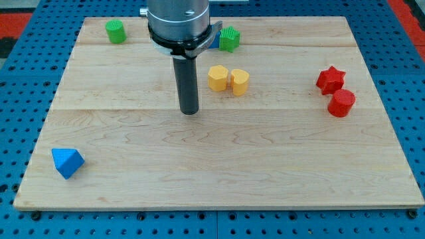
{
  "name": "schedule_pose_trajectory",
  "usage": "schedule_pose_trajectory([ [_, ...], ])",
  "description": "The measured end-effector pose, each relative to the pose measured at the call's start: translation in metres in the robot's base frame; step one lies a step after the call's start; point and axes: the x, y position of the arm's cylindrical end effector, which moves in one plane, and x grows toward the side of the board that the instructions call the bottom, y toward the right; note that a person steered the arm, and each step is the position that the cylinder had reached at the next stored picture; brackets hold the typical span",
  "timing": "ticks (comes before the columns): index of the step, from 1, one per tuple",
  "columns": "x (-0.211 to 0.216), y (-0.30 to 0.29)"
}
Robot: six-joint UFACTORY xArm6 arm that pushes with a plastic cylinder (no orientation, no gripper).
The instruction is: Push the red circle left a bit
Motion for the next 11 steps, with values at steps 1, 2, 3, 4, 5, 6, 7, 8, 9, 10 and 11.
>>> schedule_pose_trajectory([
  [1,0.000,0.073],
  [2,0.000,0.135],
  [3,0.000,0.135],
  [4,0.026,0.135],
  [5,0.060,0.187],
  [6,0.061,0.281],
  [7,0.061,0.352],
  [8,0.057,0.352],
  [9,0.020,0.348],
  [10,0.002,0.347],
  [11,-0.002,0.347],
])
